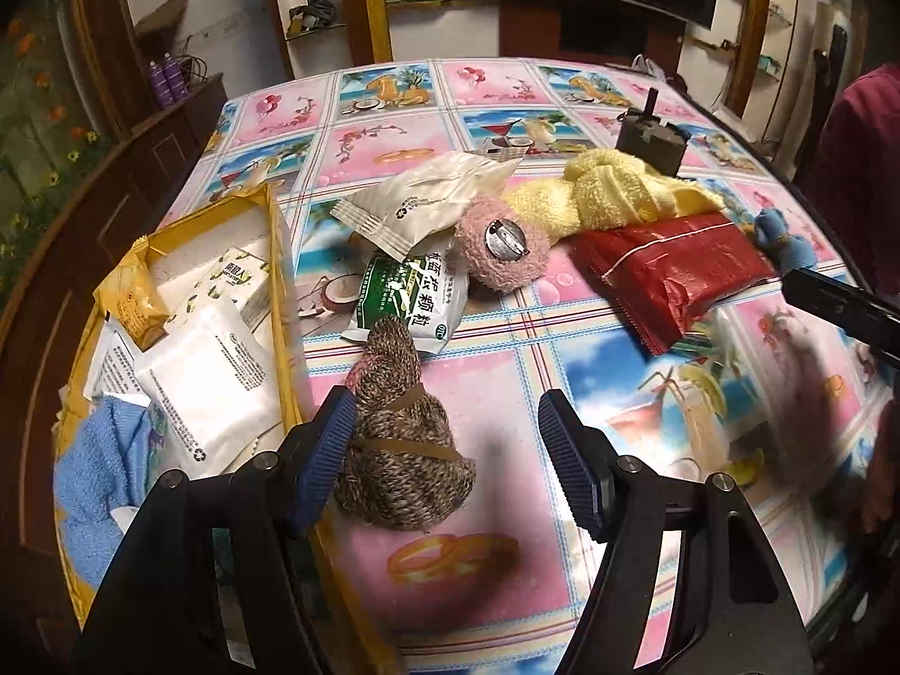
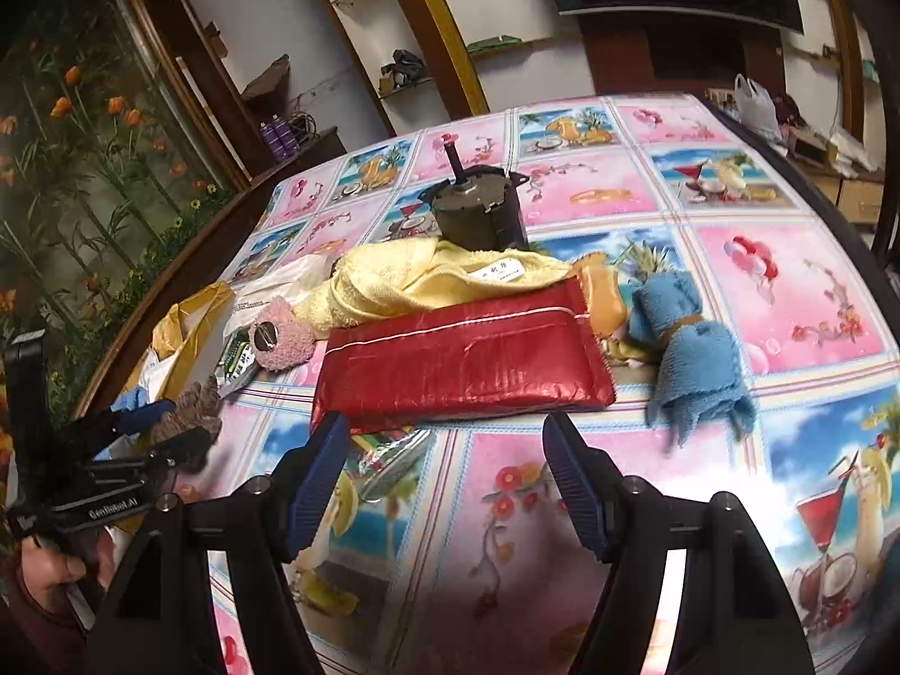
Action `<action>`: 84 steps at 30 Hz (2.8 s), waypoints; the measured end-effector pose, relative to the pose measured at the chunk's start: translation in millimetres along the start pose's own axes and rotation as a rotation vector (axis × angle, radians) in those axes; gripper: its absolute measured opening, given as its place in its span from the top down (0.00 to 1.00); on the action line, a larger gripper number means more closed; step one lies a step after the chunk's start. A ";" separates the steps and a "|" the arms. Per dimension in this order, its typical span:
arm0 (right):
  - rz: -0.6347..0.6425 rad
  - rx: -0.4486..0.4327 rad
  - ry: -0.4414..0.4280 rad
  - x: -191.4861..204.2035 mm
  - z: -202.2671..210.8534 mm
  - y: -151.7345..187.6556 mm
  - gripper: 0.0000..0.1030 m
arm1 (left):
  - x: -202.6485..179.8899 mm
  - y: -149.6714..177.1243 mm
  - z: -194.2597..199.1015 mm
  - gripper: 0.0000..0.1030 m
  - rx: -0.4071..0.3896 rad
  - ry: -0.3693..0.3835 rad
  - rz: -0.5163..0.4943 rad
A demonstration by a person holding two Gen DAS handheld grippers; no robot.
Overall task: Organize soft objects
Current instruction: 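Grasp the brown yarn skein with the left gripper and lift it, then grasp the blue knitted doll with the right gripper, then drop yarn skein into tray with left gripper while right gripper drops blue knitted doll there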
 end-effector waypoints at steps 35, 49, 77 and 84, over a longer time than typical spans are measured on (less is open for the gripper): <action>-0.013 0.045 0.075 -5.9 2.0 -12.4 0.31 | 21.5 38.0 42.6 0.50 -0.144 0.295 0.205; -0.157 0.086 0.269 -70.8 -18.5 -78.1 0.31 | 58.1 62.8 68.2 0.50 -0.155 0.299 0.292; 0.025 0.077 -0.023 91.3 2.3 -77.6 0.76 | 164.9 94.0 84.9 0.50 -0.169 0.141 0.523; 0.161 0.210 -0.176 205.6 -75.6 -65.5 0.76 | 171.2 84.5 58.6 0.49 -0.090 0.025 0.471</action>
Point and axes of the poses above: each gripper's, at about its wrist camera, not at the fingertips, and z roughly against the way its jaws point, x to its left, y to its underside, the point moved 1 cm from there along -z, roughly the way its jaws point, and after that the axes turned 6 degrees about -y, right-handed, at the moved point
